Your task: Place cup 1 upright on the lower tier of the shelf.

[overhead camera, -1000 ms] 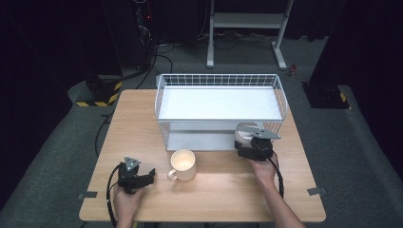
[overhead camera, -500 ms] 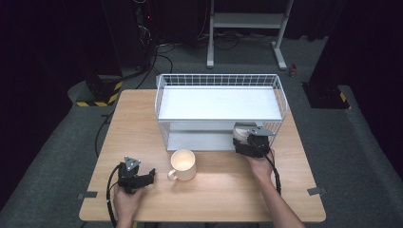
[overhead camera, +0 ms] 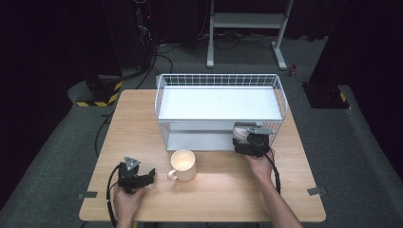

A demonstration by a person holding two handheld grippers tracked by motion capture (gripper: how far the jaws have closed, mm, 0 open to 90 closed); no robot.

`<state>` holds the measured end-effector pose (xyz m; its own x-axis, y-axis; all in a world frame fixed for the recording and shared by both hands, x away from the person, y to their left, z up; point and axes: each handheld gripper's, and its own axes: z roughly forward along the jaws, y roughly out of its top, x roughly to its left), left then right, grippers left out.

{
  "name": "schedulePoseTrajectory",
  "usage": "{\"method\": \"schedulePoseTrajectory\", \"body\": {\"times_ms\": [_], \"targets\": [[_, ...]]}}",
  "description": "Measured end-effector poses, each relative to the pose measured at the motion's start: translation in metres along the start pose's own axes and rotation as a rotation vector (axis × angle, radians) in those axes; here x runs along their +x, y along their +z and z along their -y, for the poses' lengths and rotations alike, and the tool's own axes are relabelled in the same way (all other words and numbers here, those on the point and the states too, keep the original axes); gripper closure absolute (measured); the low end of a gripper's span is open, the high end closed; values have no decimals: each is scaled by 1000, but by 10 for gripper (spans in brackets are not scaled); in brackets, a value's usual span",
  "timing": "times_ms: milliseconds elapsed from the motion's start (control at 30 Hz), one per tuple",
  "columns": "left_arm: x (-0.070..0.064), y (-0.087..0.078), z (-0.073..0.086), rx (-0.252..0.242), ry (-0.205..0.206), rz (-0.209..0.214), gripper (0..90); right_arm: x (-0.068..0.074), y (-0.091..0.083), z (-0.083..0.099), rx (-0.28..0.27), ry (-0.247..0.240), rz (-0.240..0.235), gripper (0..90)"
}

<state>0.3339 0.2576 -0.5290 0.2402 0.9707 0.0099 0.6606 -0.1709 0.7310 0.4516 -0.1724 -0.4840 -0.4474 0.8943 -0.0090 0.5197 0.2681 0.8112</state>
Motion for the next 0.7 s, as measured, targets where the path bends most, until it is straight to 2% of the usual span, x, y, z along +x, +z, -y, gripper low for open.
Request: {"method": "schedulePoseTrajectory", "body": {"times_ms": [167, 333, 467, 567, 700], "targets": [[0, 0, 0, -1, -2, 2, 167, 3, -4, 6, 29, 4, 7, 125], [0, 0, 0, -1, -2, 2, 167, 2, -9, 10, 28, 5, 7, 143], [0, 0, 0, -1, -1, 3, 169, 2, -13, 15, 31, 17, 4, 200], [0, 0, 0, -1, -1, 2, 169, 4, -14, 17, 31, 11, 21, 241], [0, 0, 0, -4, -4, 2, 169, 3, -13, 19, 34, 10, 28, 250]]}}
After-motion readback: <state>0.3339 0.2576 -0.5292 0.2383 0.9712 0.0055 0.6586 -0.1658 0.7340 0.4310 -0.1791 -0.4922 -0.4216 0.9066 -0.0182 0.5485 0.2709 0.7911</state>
